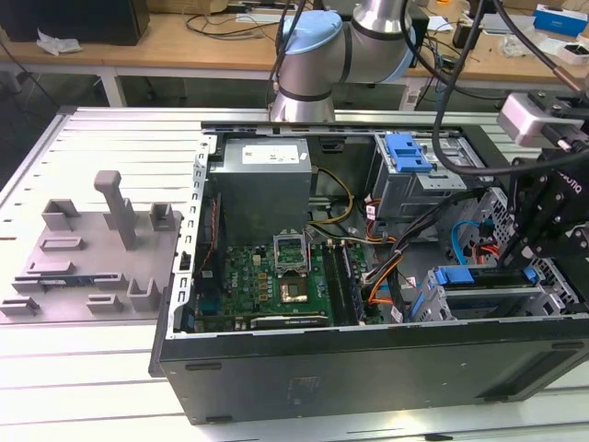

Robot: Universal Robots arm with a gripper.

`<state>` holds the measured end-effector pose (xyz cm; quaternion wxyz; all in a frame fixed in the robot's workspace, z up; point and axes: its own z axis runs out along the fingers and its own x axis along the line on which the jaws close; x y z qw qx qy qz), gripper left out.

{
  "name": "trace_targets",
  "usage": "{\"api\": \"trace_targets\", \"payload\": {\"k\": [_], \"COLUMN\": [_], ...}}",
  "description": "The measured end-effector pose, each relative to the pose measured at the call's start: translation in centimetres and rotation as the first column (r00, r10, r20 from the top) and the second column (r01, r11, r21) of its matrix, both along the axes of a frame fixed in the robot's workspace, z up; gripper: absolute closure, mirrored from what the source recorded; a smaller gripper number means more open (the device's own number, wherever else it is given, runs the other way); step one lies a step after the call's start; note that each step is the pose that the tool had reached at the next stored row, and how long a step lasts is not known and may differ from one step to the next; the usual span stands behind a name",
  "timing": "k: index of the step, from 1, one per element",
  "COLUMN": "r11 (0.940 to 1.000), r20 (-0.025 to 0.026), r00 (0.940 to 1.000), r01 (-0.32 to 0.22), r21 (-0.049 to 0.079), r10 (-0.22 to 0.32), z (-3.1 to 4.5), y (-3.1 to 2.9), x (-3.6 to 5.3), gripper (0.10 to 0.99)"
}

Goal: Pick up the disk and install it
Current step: 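Insert the first disk wire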

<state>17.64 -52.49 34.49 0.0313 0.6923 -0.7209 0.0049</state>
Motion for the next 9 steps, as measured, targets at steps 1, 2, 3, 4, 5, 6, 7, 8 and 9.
{"api": "trace_targets", "payload": {"k": [1, 2, 3, 4, 5, 6, 7, 8, 9], "r11": [1.0000, 1.0000, 1.0000, 1.0000, 1.0000, 1.0000, 1.0000, 1.0000, 1.0000], "r20": [0.0000, 0.0000, 0.0000, 0.0000, 0.0000, 0.0000, 0.0000, 0.0000, 0.0001], "r00": [1.0000, 1.0000, 1.0000, 1.0000, 1.0000, 1.0000, 1.0000, 1.0000, 1.0000], "r01": [0.000, 0.000, 0.000, 0.000, 0.000, 0.000, 0.000, 0.000, 0.000], "r21": [0.000, 0.000, 0.000, 0.000, 0.000, 0.000, 0.000, 0.000, 0.000], "r10": [0.000, 0.000, 0.000, 0.000, 0.000, 0.000, 0.000, 0.000, 0.000], "z": [-0.04, -0.06, -0.10, -0.12, -0.15, -0.18, -0.22, -0.25, -0.27], "y": [0.00, 0.00, -0.01, -0.01, -0.01, -0.01, -0.01, -0.02, -0.02], "x": [0.00, 0.00, 0.00, 0.00, 0.00, 0.00, 0.00, 0.00, 0.00], "gripper": [0.922, 0.922, 0.922, 0.922, 0.922, 0.922, 0.922, 0.922, 0.922]}}
